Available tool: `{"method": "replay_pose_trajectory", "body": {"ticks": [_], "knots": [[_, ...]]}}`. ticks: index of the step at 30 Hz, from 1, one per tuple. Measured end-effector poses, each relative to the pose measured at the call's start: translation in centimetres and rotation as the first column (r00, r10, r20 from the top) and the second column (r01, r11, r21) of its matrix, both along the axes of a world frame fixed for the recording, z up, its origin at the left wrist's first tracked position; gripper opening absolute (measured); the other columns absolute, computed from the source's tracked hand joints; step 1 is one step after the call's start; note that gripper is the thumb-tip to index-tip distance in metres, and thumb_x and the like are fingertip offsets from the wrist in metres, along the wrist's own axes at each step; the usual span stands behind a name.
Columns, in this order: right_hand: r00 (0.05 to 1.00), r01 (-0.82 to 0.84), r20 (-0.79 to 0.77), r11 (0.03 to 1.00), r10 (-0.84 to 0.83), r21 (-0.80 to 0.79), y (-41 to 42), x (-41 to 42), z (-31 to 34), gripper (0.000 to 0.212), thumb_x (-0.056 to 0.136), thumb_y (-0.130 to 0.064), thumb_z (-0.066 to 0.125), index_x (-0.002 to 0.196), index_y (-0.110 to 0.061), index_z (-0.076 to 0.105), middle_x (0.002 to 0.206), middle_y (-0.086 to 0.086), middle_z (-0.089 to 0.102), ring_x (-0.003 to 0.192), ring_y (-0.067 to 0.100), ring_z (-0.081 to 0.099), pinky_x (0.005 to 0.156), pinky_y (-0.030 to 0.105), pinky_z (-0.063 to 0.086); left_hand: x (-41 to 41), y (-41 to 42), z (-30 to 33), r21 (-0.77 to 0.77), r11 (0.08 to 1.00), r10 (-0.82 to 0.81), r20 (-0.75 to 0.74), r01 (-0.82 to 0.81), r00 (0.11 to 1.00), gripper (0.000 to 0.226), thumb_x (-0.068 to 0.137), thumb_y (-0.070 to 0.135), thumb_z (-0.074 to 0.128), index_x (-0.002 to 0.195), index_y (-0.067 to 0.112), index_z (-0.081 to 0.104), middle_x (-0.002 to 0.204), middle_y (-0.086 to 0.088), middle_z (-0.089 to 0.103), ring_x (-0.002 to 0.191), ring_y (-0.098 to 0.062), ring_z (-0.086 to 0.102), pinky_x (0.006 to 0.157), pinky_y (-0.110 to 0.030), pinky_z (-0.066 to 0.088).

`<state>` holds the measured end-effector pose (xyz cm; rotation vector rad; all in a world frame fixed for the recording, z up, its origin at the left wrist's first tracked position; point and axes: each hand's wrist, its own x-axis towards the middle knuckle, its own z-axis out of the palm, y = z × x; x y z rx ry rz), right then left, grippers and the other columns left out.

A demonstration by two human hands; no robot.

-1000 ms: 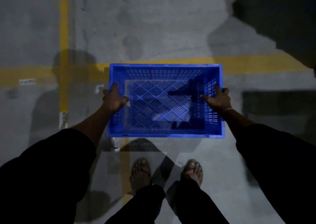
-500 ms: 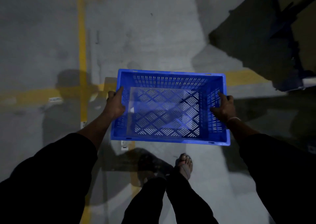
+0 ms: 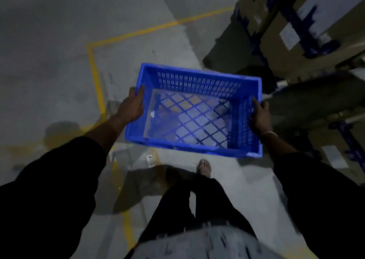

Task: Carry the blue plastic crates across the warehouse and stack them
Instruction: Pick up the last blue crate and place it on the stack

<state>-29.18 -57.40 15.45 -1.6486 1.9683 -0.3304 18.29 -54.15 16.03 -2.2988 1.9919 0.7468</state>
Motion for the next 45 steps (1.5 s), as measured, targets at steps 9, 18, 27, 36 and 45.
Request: {"method": "replay_pose_trajectory", "body": {"ticks": [9,18,27,36,45], "knots": [[0.974,0.226,0.034,0.966,-0.223,-0.126,12.8,-5.0,6.3,0.061,0.087,0.004,0.051,0.145,-0.012,0.042,0.132,0.019,0.038,0.108,0.037,0.054,0.092,0.032,0.040,-5.6,1.0,5.3,-0.180,0.946,-0.276,-0.018,0.268,0.961,0.072,0.096,0.017,0.054,0.159,0.016,0.019,0.155,-0.020,0.022,0.094,-0.049,0.061,0.079,-0.048,0.050],[0.834,0.549,0.016,0.828,-0.551,-0.114,29.0,-11.5,6.5,0.058,0.091,-0.003,0.051,0.147,-0.017,0.041,0.132,0.021,0.040,0.109,0.042,0.053,0.095,0.042,0.043,-15.9,3.4,6.1,-0.257,0.829,-0.534,-0.093,0.498,0.841,0.066,0.097,0.017,0.054,0.157,0.025,0.027,0.150,-0.012,0.034,0.109,-0.041,0.060,0.087,-0.046,0.053],[0.614,0.779,0.015,0.602,-0.789,-0.176,51.4,-15.8,8.4,0.058,0.092,0.000,0.045,0.147,-0.016,0.040,0.132,0.020,0.041,0.105,0.040,0.052,0.084,0.033,0.039,-30.0,12.9,7.3,-0.282,0.607,-0.783,-0.051,0.743,0.621,0.073,0.093,0.011,0.058,0.158,0.023,0.027,0.152,-0.015,0.033,0.112,-0.044,0.058,0.083,-0.047,0.052],[0.331,0.923,-0.010,0.326,-0.943,-0.205,72.8,-16.9,9.9,0.060,0.089,0.003,0.047,0.146,-0.016,0.044,0.117,0.022,0.048,0.096,0.041,0.054,0.087,0.037,0.044,-43.4,25.6,8.9,-0.286,0.376,-0.926,-0.069,0.881,0.372,0.069,0.096,0.008,0.055,0.158,0.021,0.029,0.154,-0.017,0.031,0.121,-0.042,0.052,0.087,-0.046,0.049],[-0.001,0.979,0.038,-0.008,-0.999,-0.205,88.1,-15.2,11.0,0.054,0.093,-0.002,0.048,0.144,-0.016,0.047,0.116,0.025,0.053,0.103,0.043,0.056,0.091,0.039,0.044,-57.2,36.7,11.1,-0.286,0.101,-0.985,-0.166,0.953,0.054,0.075,0.088,-0.003,0.061,0.156,0.013,0.035,0.144,-0.023,0.041,0.117,-0.043,0.054,0.094,-0.048,0.050]]}}
